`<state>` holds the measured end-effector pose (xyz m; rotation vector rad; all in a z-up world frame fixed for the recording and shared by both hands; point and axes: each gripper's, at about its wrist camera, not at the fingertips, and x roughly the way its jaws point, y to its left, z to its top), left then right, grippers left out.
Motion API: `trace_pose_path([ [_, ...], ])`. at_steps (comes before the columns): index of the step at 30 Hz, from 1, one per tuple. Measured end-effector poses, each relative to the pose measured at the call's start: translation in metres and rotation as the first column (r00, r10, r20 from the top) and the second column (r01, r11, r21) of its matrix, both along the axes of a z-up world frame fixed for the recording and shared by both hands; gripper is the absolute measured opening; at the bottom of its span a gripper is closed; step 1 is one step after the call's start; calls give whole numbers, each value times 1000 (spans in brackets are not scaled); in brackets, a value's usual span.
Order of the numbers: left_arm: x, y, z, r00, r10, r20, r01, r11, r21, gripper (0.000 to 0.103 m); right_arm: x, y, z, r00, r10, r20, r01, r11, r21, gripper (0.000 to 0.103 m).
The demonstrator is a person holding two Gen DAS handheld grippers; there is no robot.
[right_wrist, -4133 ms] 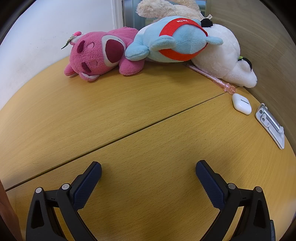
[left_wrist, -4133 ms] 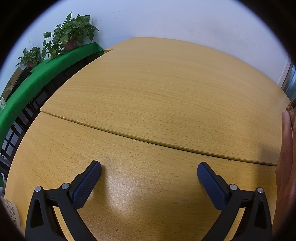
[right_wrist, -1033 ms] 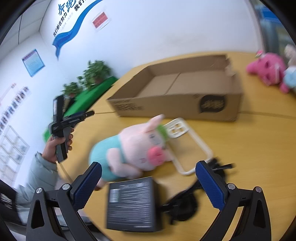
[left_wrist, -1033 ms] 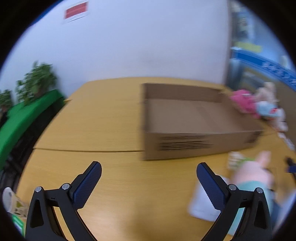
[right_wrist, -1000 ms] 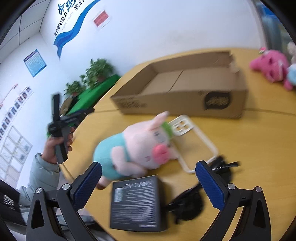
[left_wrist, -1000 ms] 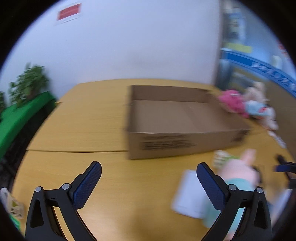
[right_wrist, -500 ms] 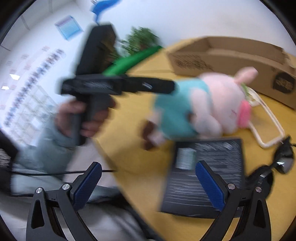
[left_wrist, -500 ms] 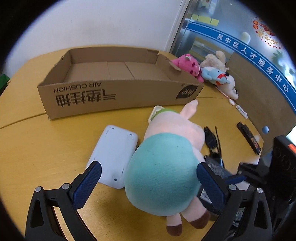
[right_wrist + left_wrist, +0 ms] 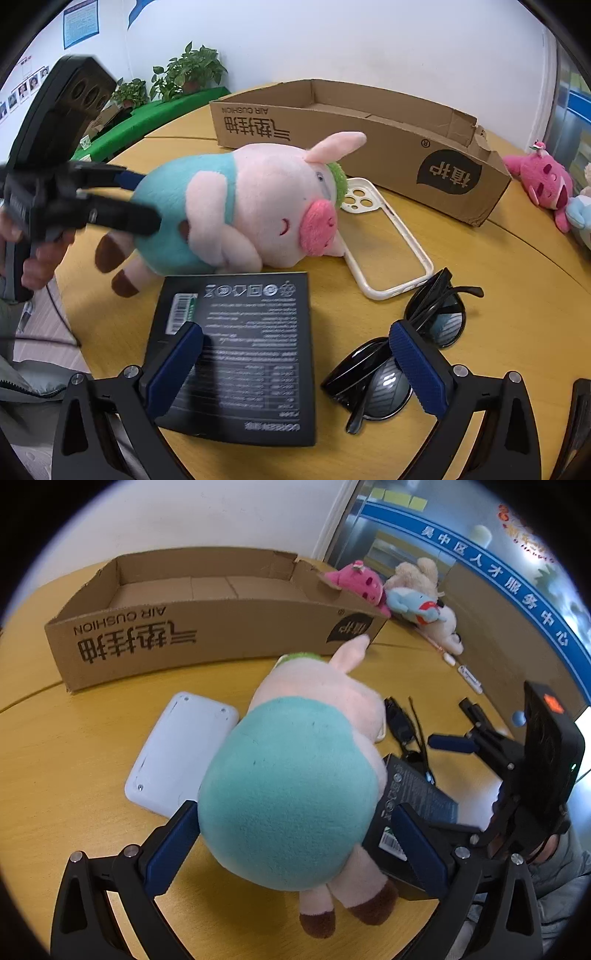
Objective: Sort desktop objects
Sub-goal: 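Move both grippers toward the pink pig plush in the teal shirt, then close the left gripper on the pig plush while the right gripper clamps its other side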
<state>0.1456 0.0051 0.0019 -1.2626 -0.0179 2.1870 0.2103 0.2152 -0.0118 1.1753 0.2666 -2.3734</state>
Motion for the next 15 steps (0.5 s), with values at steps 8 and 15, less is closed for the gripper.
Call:
trace_pose_path([
  [8,0,-13,-4,998,56,24,-57,998,17,80,-35,4,5,992,16,125,16,968,-251,102],
  [15,11,-13,-3,998,62,33,-64,997,34,76,-76,-24,10,967,45,250,58,919,-391,103],
])
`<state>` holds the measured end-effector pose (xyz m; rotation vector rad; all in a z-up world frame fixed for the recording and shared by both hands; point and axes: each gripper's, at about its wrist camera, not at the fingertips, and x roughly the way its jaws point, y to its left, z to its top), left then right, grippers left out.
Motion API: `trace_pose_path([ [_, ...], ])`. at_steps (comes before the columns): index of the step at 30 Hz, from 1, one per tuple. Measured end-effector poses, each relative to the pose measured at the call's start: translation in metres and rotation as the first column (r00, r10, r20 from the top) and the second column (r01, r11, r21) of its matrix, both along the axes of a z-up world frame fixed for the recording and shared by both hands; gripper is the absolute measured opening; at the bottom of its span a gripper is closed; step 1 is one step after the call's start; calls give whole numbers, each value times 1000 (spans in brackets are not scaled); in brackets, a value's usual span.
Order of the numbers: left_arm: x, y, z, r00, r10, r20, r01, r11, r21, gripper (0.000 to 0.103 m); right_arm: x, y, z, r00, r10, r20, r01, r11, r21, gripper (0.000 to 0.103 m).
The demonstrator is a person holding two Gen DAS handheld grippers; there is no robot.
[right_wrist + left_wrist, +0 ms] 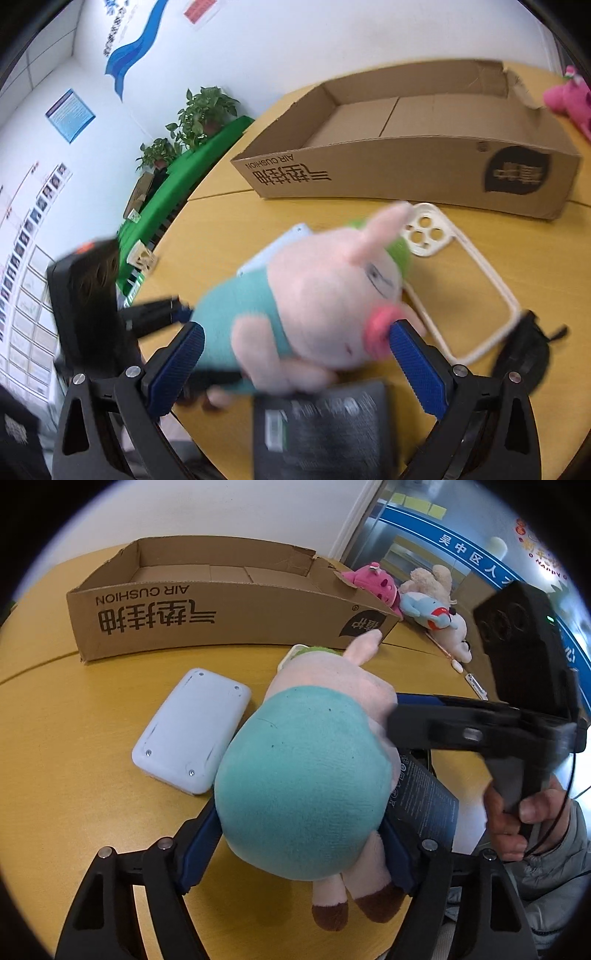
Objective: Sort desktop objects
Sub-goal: 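Close the left gripper on the pig plush while the right gripper clamps its other side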
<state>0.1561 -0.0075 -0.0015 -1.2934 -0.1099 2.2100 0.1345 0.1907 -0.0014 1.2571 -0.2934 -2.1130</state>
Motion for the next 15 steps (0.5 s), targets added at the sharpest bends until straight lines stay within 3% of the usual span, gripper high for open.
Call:
trace_pose_path([
  [5,3,-5,1,1000,15,10,-15,999,35,72,-13,-20,-11,1000,-26,15,25,998,65,103],
  [9,3,-1,2,1000,-8,-2,8,1000,17,70,-13,-27,-13,1000,-19,7,18,994,107,103],
  [15,0,1,-1,999,-54,-1,54,999,-5,70,-23,-19,-28,997,-34,74,30,998,56,103],
])
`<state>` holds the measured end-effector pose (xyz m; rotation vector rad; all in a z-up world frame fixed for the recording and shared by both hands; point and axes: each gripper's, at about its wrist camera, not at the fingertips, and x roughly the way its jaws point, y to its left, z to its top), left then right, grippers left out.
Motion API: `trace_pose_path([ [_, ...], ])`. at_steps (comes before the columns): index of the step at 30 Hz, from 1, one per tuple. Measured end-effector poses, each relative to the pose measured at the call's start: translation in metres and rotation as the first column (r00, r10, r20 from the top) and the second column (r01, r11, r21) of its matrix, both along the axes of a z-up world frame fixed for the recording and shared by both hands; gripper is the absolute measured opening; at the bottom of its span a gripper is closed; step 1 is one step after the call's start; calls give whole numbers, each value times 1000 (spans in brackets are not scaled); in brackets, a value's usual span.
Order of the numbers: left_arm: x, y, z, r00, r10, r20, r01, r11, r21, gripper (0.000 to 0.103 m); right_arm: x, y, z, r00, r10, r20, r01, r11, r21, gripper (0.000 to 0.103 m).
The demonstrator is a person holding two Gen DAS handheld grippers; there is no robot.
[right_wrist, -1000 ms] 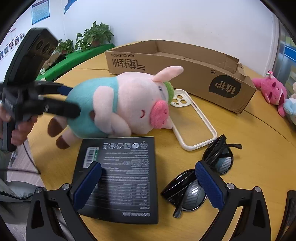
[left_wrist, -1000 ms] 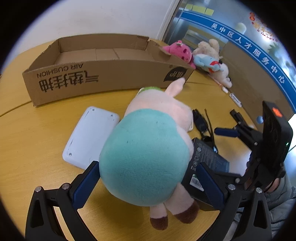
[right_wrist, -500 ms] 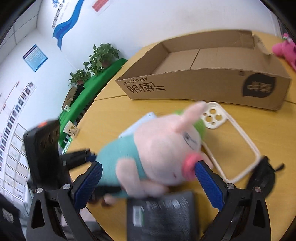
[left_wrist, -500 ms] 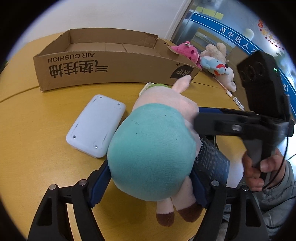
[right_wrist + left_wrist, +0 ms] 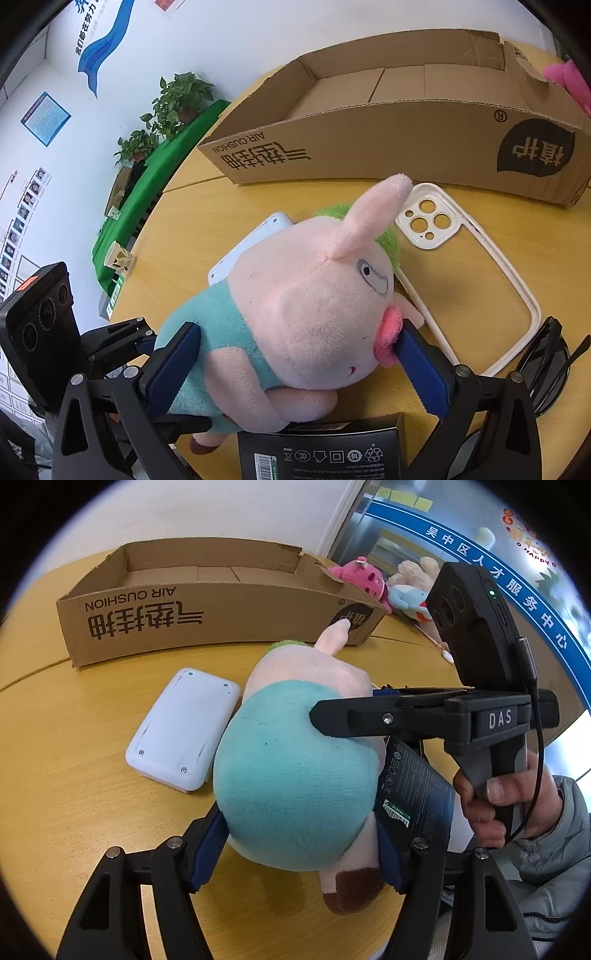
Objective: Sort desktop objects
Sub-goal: 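Close the left gripper on the pig plush while the right gripper clamps its other side, then lift the pig plush with both grippers and carry it over the cardboard box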
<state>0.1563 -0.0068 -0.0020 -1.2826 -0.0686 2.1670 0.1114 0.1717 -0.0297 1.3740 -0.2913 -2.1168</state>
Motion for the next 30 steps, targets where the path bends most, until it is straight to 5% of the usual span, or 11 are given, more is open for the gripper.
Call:
trace_pose_path([
  [11,2,-8,21,999,16,-43,-13,997,72,64,8,-12,26,996,4,-90,-6,1000,-17,87],
  [30,-106,-5,138,945,29,-325,16,990,137,64,-77,-15,174,917,1,-400,13,999,34,87],
])
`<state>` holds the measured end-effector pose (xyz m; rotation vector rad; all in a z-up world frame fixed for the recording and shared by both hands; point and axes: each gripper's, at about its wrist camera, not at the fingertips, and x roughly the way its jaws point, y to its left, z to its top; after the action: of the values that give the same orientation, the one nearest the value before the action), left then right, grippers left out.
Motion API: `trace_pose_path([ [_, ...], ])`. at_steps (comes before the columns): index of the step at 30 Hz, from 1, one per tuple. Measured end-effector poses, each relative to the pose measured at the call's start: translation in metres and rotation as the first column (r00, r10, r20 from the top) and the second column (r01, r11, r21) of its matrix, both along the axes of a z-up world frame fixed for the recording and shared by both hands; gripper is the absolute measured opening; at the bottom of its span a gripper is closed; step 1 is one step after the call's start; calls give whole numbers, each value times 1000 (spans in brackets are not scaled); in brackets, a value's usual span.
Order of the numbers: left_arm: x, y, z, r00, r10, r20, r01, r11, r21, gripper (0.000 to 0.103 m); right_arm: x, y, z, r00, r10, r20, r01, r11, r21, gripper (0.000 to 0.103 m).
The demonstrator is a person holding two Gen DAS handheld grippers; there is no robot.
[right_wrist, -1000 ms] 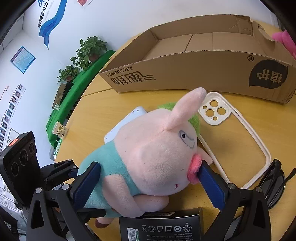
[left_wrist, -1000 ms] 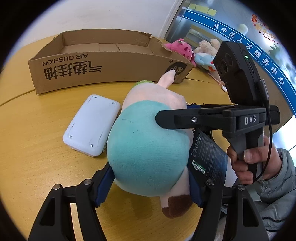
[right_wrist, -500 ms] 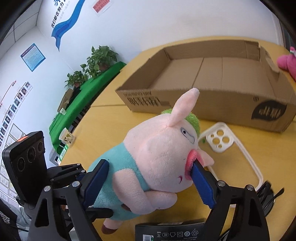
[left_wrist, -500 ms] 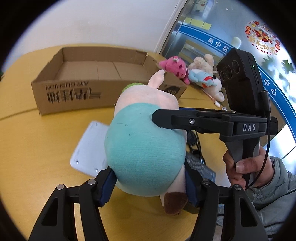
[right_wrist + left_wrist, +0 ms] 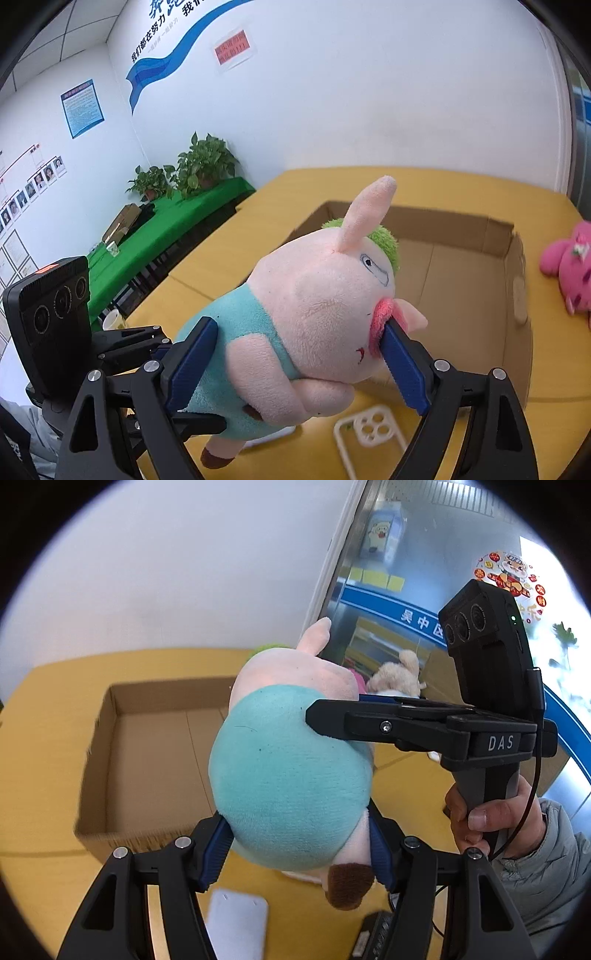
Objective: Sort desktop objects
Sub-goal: 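Lift the pig plush with both grippers and carry it over the cardboard box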
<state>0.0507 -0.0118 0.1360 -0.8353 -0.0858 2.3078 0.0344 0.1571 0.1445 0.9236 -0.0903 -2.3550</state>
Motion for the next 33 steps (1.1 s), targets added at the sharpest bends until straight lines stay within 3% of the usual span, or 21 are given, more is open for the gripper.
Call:
trace_pose_path([
  [11,-77,-23,45,994,65,-90,-64,998,7,64,-90,-40,67,991,62,-115,-58,998,37,87],
  [19,-135,-41,46,987,133,-87,-134,991,-5,64,-169,-70,81,984,123,-128,-120,992,28,87],
  [23,-174,-48,23,986,164,-19,-164,986,-15,64,-214,-86,61,985,144,-94,-143,990,18,87],
  [27,-202,-51,-10,977,206,61,-204,978,-30,64,-262,-98,21,985,172,-26,-171,985,3,87],
  [33,-226,-50,-65,936,293,197,-280,955,-94,64,-315,-114,-51,971,219,97,-217,976,-29,87],
])
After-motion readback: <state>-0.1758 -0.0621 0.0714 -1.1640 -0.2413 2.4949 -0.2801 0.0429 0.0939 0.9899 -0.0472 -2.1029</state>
